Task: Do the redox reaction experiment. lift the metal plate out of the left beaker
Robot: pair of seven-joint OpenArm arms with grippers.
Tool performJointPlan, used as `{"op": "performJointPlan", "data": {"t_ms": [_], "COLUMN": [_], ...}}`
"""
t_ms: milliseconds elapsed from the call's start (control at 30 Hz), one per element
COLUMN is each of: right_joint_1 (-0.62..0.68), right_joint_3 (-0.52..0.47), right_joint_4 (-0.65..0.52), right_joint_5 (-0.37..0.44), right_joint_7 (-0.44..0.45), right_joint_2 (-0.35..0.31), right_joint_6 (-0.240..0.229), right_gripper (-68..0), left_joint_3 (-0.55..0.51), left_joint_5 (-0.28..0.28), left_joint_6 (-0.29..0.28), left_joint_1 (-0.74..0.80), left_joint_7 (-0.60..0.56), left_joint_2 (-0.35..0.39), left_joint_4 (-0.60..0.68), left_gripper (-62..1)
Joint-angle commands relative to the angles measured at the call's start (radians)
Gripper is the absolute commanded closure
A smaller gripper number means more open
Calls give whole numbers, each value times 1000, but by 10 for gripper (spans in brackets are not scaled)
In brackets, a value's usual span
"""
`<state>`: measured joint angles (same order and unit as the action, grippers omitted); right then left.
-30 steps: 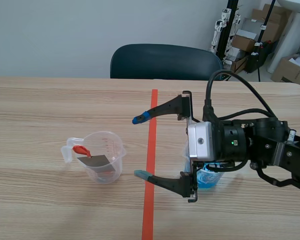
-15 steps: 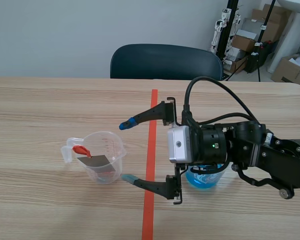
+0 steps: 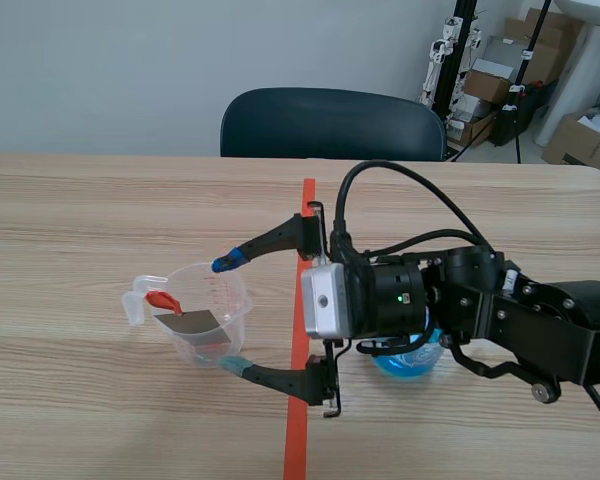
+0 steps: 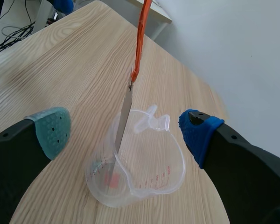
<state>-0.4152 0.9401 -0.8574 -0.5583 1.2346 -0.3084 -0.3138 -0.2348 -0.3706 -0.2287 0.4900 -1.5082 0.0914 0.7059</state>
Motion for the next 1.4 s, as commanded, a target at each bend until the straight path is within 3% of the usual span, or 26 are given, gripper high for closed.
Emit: {"op": "performJointPlan", "data": {"t_ms": [0, 267, 400, 500, 733, 867, 1033, 1200, 1367], "right_joint_1": [-20, -21, -34, -46, -51, -51, -51, -51, -51], "right_joint_3": [4, 5, 5, 5, 5, 5, 5, 5, 5], "right_joint_4": [-13, 4, 4, 4, 4, 4, 4, 4, 4], "right_joint_5": [11, 12, 12, 12, 13, 13, 12, 12, 12], "right_joint_7": [11, -6, -10, -11, -15, -17, -17, -17, -16], "right_joint_2": [7, 21, 21, 20, 21, 21, 21, 21, 21], "right_joint_6": [0, 0, -6, -31, -35, -52, -54, -54, -53], "right_gripper": [-468, -468, -408, -408, -408, -326, -313, -193, -128], "left_joint_3": [-2, -2, -2, -2, -2, -2, -2, -2, -2], "left_joint_5": [7, 7, 7, 7, 7, 7, 7, 7, 7], "left_joint_6": [-2, -2, -2, -2, -2, -2, -2, -2, -2], "left_joint_1": [6, 6, 6, 6, 6, 6, 6, 6, 6], "left_joint_7": [-46, -46, -46, -46, -46, -46, -46, -46, -46], "left_joint_2": [6, 6, 6, 6, 6, 6, 6, 6, 6], "left_joint_4": [11, 11, 11, 11, 11, 11, 11, 11, 11], "left_gripper": [-623, -623, -623, -623, -623, -623, -623, -623, -623]}}
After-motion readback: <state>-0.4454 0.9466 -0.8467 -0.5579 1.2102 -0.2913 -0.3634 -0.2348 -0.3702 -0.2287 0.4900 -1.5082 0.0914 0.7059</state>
